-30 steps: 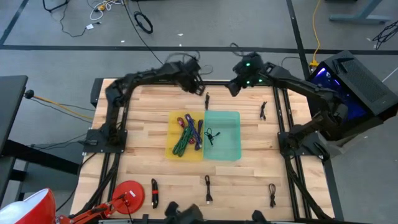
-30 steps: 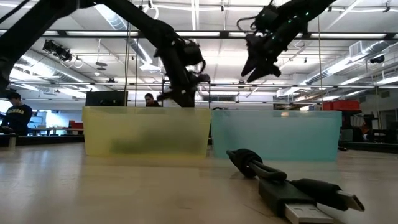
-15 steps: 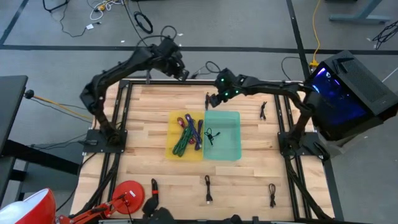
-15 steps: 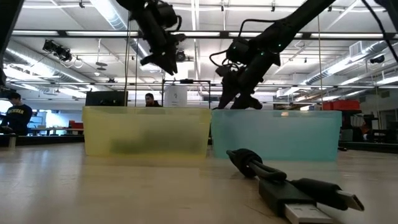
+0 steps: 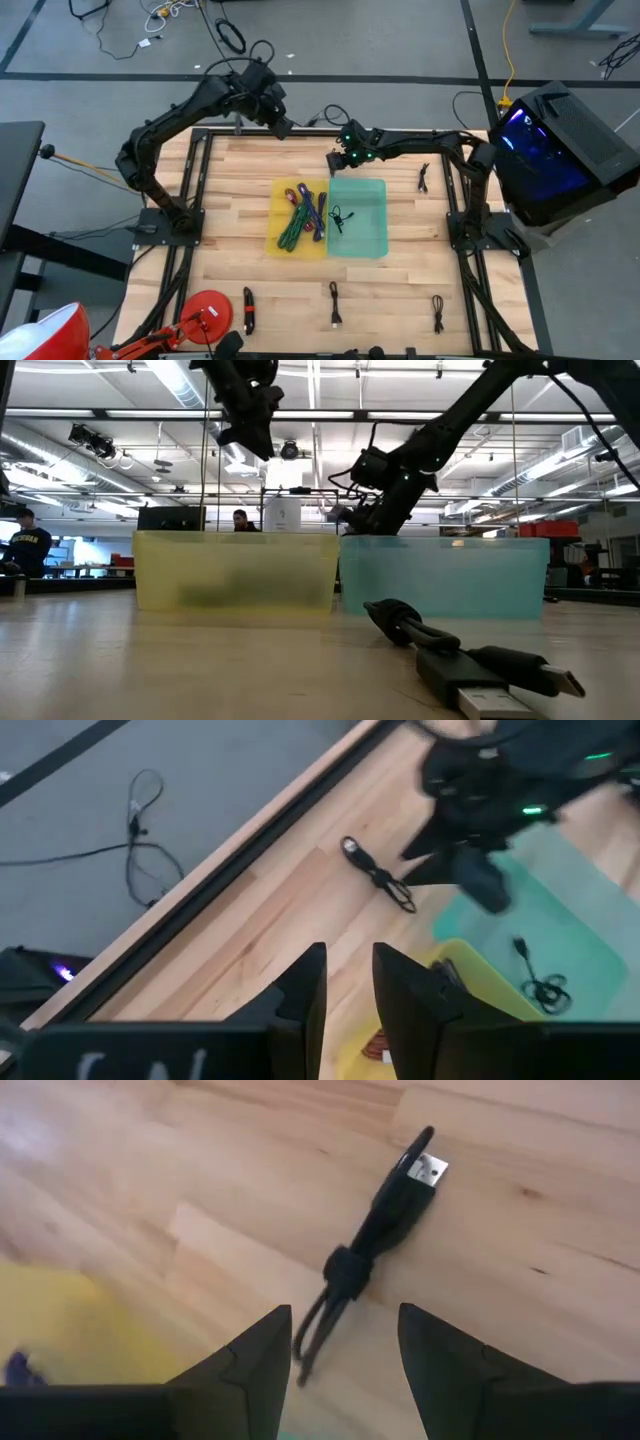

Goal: Pick & Place USB Port
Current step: Put the black charger cable into the green bin

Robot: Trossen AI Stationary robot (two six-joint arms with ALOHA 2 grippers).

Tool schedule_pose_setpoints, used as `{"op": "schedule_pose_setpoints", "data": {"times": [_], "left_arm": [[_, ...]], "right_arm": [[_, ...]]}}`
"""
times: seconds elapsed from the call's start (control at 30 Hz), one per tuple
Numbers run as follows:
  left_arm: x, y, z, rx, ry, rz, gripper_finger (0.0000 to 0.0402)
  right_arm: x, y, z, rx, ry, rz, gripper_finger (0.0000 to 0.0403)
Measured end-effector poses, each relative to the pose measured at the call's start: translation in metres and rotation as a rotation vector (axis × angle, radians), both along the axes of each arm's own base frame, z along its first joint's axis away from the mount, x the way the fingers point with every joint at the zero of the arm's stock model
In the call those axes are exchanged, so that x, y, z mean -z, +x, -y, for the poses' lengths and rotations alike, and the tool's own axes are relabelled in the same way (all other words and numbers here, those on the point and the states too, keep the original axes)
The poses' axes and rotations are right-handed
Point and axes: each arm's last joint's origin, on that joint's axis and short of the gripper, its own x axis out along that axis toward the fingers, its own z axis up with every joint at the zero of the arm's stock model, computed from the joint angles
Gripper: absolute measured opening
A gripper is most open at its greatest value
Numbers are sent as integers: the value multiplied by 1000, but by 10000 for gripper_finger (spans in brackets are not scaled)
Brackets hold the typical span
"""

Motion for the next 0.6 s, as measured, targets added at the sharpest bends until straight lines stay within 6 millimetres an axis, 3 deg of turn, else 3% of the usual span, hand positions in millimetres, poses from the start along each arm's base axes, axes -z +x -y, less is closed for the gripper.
{"op": "schedule_pose_setpoints", "data": {"times": [0.23, 0.4, 0.5, 0.6], "left_arm": [[-15, -9, 16, 59, 24, 23, 89], [-20, -13, 21, 82, 49, 30, 89], [-20, -13, 22, 95, 52, 18, 89], [-20, -14, 22, 116, 63, 5, 89]], "right_arm": [[20, 12, -1, 99, 57, 43, 183], [29, 17, -5, 132, 41, 19, 157], [28, 19, -7, 124, 18, 0, 112], [29, 19, -8, 73, 13, -3, 31]]}}
